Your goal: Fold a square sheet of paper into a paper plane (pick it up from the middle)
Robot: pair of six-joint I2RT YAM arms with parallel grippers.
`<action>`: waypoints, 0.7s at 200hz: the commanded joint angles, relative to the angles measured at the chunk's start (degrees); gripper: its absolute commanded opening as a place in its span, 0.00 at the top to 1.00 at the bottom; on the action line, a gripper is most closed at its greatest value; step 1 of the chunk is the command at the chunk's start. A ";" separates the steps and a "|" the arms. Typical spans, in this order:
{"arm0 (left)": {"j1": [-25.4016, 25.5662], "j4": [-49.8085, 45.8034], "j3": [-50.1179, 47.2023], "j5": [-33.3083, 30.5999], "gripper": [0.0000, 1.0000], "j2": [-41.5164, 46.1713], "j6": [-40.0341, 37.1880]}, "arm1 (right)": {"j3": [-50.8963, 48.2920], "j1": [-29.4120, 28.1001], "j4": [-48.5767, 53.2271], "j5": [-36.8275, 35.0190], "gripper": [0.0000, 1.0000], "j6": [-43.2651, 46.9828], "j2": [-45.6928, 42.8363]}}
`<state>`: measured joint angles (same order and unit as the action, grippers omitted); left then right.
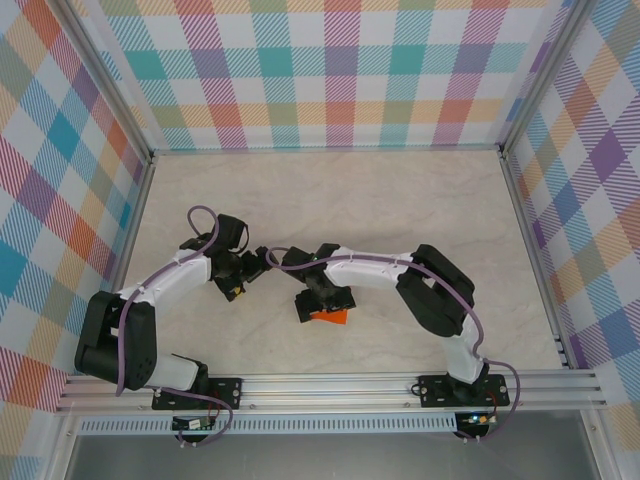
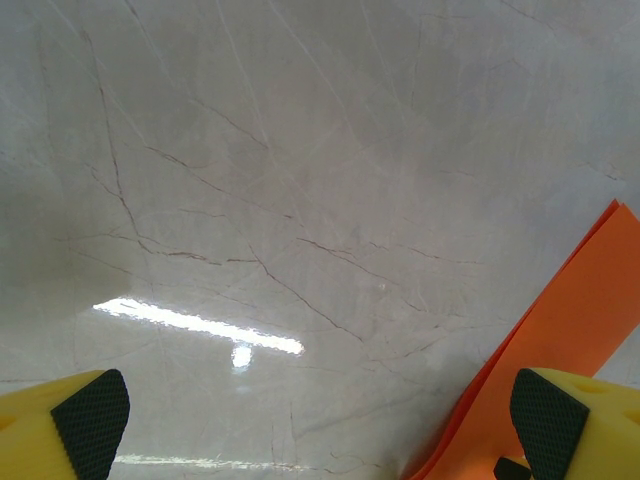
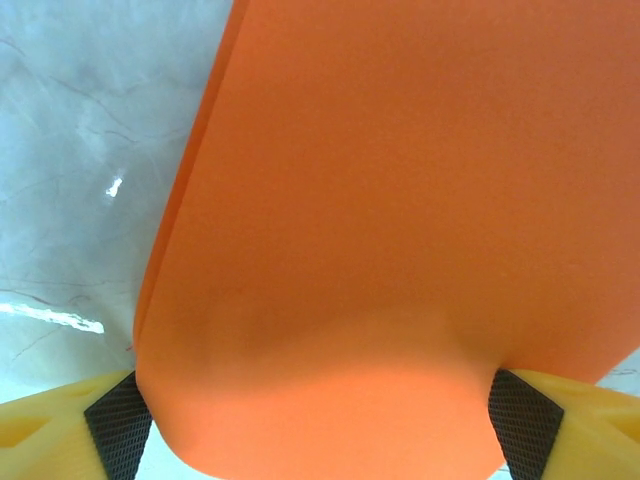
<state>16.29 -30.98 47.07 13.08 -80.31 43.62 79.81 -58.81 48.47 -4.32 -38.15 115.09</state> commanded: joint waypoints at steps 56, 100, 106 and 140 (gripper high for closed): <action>-1.00 -0.25 -0.93 2.09 0.00 0.09 -1.39 | -5.28 2.18 -5.80 9.43 0.06 1.25 -1.35; -1.00 0.36 -1.08 3.16 0.00 0.14 -1.51 | -5.71 2.78 -4.81 7.54 0.10 -0.50 -1.09; -1.00 0.77 -1.26 3.70 0.01 0.13 -1.71 | -5.88 2.83 -4.87 7.44 0.11 -0.64 -1.18; -0.78 8.68 -3.64 13.24 0.16 0.73 -2.32 | -8.59 3.97 -8.85 10.35 0.20 -0.15 -2.73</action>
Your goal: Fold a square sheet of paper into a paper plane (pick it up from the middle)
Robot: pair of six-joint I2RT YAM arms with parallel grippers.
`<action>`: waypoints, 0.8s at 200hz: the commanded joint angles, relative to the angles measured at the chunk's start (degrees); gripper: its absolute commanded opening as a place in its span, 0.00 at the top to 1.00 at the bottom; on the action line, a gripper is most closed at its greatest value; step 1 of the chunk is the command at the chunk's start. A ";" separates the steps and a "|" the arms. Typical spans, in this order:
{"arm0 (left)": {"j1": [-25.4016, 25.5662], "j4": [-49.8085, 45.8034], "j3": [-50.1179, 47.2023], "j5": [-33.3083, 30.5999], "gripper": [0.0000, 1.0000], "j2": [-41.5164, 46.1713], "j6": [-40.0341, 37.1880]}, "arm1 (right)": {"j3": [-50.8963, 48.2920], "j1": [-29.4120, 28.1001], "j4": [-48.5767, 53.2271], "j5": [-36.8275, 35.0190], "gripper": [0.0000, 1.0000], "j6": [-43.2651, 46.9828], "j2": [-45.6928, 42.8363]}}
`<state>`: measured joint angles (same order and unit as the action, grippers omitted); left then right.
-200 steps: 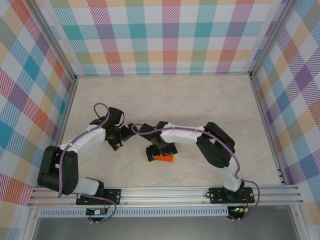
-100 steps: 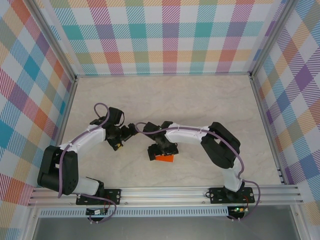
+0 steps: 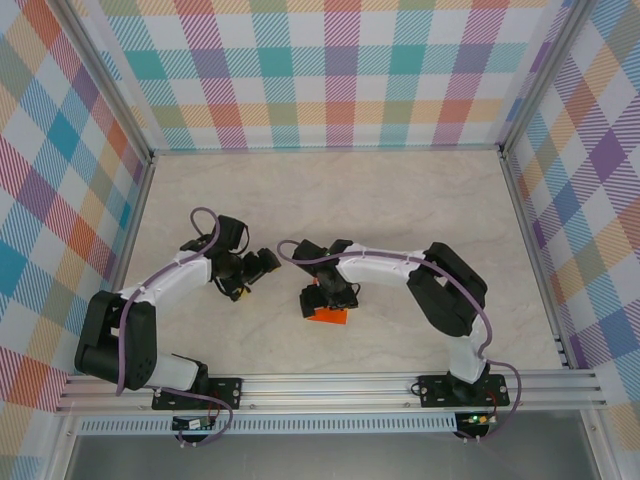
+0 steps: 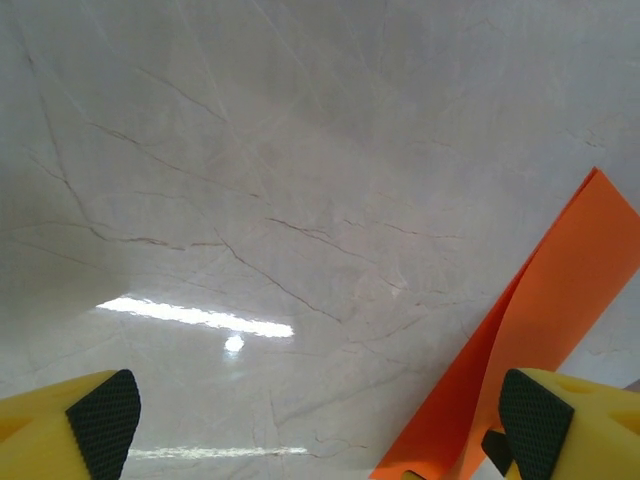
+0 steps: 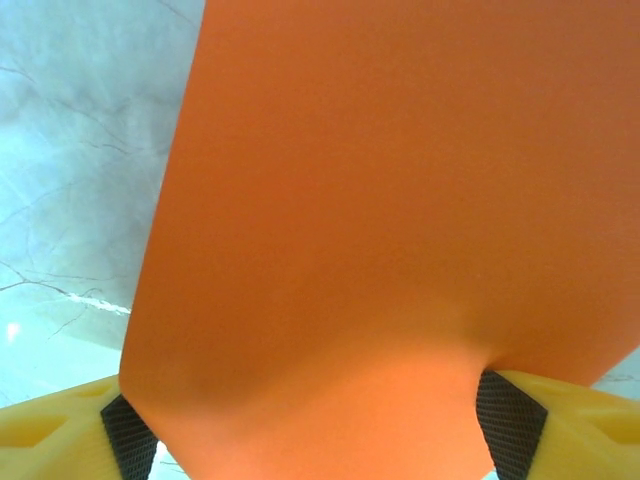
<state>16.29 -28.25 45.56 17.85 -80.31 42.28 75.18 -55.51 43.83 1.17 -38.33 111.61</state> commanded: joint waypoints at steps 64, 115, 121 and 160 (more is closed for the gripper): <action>5.13 15.99 -5.08 20.11 0.42 -2.13 0.36 | -13.04 6.36 -18.15 18.89 0.25 2.90 -4.63; 10.47 21.92 -5.05 23.60 0.71 -8.36 2.57 | -15.96 9.74 -20.04 21.66 0.27 4.57 -6.89; 11.12 21.92 -4.52 23.68 0.74 -9.23 2.57 | -16.30 10.04 -20.28 21.80 0.27 4.66 -7.20; 14.17 21.20 -2.25 23.38 0.89 -14.41 1.58 | -18.45 11.83 -21.92 23.15 0.28 5.04 -9.68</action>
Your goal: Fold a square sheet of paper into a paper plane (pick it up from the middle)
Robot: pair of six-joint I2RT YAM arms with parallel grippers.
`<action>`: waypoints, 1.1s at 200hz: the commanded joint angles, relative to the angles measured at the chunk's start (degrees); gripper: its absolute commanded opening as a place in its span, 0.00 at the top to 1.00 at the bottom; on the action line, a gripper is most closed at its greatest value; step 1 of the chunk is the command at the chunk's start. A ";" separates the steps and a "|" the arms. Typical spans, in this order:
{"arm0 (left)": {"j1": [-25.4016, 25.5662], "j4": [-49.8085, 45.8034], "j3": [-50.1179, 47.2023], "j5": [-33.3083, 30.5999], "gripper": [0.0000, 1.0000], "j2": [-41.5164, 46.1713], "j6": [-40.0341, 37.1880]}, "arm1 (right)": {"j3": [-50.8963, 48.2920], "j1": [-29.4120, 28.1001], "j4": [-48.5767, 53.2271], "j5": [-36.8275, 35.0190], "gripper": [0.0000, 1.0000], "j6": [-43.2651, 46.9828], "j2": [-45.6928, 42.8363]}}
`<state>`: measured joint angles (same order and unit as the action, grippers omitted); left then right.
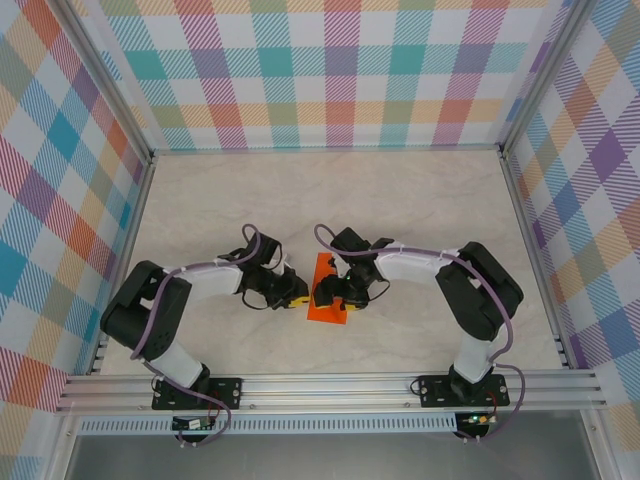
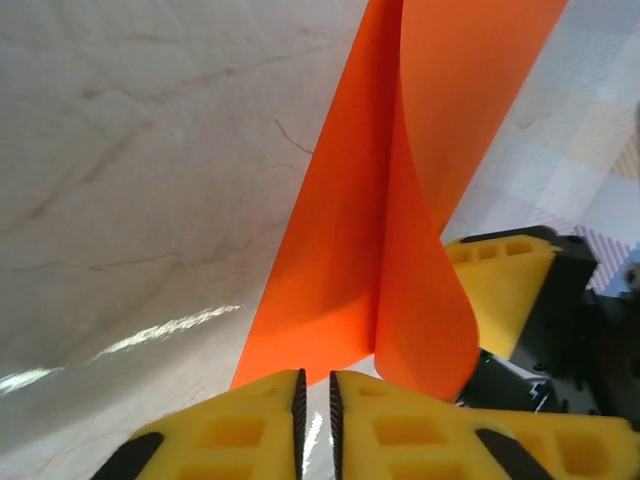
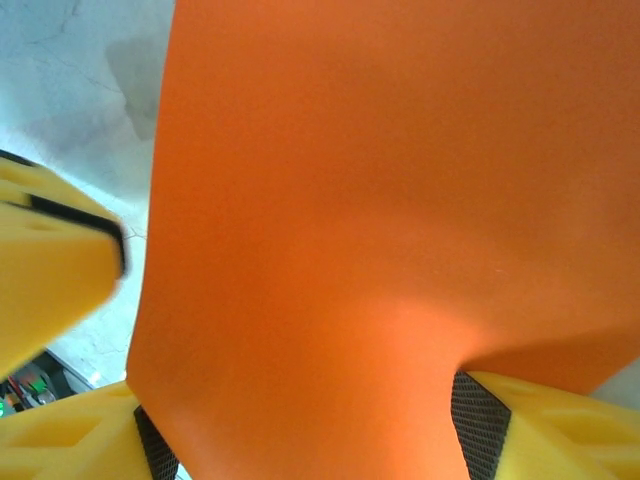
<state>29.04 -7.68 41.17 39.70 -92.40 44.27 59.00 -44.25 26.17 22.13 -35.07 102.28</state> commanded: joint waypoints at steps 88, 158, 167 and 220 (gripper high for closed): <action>3.17 -0.58 3.21 -0.41 0.96 -6.65 -1.68 | -1.69 1.18 -6.24 2.14 0.27 0.95 -6.38; 3.22 -1.45 3.44 -0.68 0.97 -5.69 -2.22 | -0.67 2.41 -1.54 -8.88 0.60 -2.46 -6.23; 3.22 -1.47 3.37 -0.69 0.97 -5.48 -2.20 | -0.21 2.36 -1.05 -8.86 0.66 -2.57 -5.20; 3.61 -0.44 1.47 -0.48 0.97 -3.02 -1.10 | 1.46 2.41 0.87 -9.22 0.74 -4.04 -0.53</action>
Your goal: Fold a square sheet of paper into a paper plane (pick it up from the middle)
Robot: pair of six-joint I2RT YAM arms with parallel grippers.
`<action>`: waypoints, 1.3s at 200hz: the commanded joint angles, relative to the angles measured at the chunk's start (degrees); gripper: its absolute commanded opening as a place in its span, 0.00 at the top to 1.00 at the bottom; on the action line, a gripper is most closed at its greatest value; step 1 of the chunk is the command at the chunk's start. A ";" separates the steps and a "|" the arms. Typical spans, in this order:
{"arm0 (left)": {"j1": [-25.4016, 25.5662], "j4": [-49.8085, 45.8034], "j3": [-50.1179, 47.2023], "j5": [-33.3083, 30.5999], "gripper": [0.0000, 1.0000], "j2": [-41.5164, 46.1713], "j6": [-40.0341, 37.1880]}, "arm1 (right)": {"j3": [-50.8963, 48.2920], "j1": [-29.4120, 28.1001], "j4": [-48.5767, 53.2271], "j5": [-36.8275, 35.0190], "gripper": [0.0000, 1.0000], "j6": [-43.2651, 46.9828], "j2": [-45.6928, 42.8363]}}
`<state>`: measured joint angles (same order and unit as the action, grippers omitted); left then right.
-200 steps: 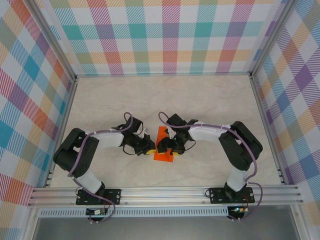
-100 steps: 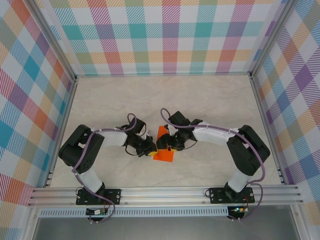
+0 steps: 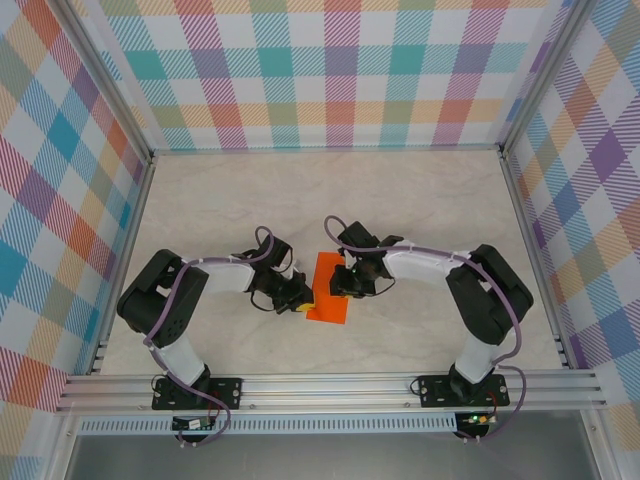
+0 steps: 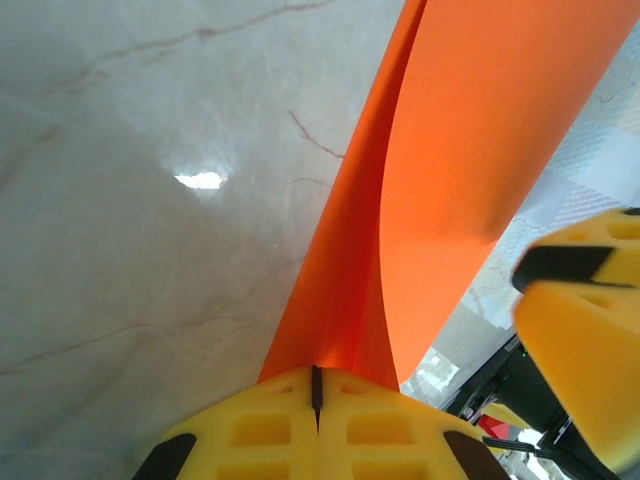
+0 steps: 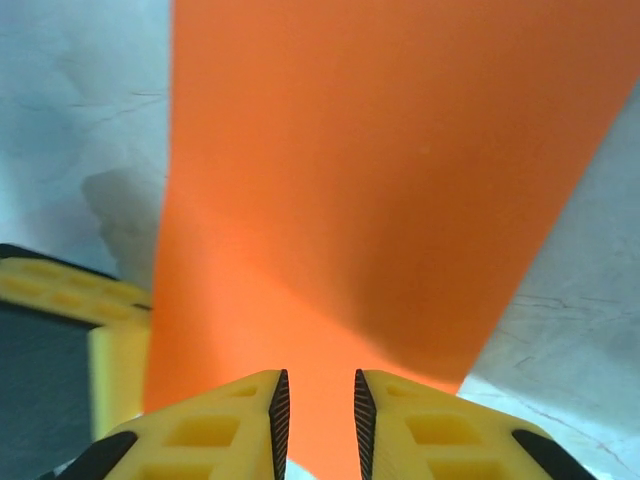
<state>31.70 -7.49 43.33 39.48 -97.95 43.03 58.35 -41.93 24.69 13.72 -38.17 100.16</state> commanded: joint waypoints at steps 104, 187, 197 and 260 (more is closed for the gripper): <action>3.44 13.68 -1.89 6.63 0.85 4.04 6.10 | 4.54 0.10 6.00 -0.17 0.73 -1.89 4.66; 3.63 18.56 -0.63 3.15 0.86 0.29 9.77 | -1.51 4.59 3.50 3.24 0.76 -4.92 -5.87; 3.63 18.73 -0.34 3.28 0.86 -0.18 9.96 | -3.02 5.23 2.96 3.41 0.75 -5.20 -7.28; 3.63 19.35 0.06 1.76 0.85 -0.88 11.11 | -12.54 6.51 -8.61 6.81 0.59 -5.37 -18.08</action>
<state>34.85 10.72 42.26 42.35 -98.26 53.17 47.20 -35.79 21.80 18.20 -43.35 86.24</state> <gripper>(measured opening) 0.146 0.396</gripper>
